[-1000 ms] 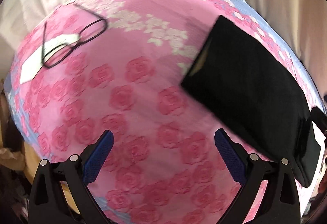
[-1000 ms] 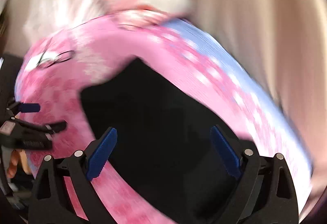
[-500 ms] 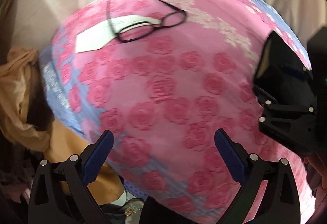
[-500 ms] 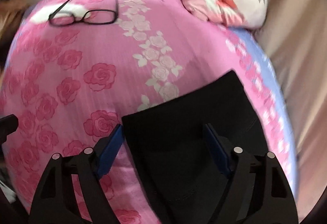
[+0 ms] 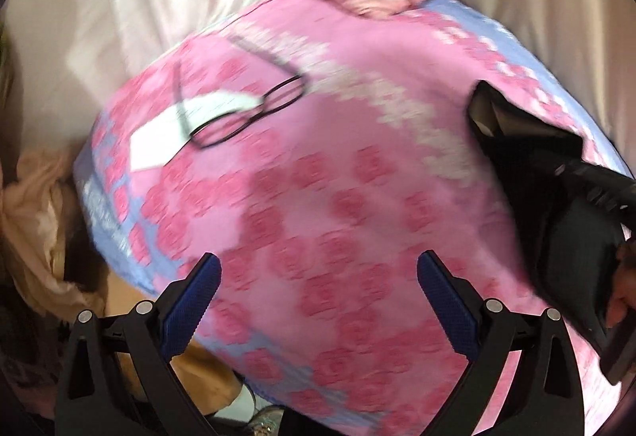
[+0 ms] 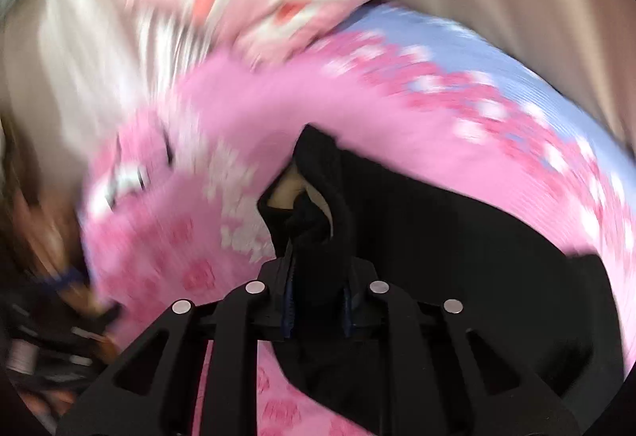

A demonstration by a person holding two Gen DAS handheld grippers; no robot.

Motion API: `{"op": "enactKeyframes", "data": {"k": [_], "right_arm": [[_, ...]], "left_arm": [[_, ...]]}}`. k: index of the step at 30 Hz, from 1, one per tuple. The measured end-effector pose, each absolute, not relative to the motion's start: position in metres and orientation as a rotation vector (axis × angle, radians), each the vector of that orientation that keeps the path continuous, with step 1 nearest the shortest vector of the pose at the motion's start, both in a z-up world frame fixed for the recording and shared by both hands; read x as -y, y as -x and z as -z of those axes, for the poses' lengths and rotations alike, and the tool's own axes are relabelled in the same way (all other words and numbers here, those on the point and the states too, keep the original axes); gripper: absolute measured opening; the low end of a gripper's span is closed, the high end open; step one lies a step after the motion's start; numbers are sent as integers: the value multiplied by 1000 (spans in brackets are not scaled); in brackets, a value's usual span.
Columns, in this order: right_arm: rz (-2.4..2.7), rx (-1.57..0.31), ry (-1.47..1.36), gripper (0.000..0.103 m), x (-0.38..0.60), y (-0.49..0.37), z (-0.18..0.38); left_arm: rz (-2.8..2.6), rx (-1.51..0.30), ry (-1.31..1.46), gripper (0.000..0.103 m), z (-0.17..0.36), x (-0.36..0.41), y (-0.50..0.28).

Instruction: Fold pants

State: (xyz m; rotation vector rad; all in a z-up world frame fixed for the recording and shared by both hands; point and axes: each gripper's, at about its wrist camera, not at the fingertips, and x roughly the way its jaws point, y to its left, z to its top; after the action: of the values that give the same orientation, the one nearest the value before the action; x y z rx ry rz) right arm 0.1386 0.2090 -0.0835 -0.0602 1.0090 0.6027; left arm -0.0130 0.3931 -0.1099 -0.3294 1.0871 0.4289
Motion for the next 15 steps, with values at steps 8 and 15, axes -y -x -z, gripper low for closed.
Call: {"op": "enactKeyframes", "data": {"k": [8, 15], "right_arm": [[-408, -869, -429, 16, 23, -103, 6], [-59, -854, -588, 16, 214, -15, 43]], "left_arm": [[-234, -1047, 195, 98, 75, -294, -42], [-29, -1048, 78, 98, 62, -176, -77]]}}
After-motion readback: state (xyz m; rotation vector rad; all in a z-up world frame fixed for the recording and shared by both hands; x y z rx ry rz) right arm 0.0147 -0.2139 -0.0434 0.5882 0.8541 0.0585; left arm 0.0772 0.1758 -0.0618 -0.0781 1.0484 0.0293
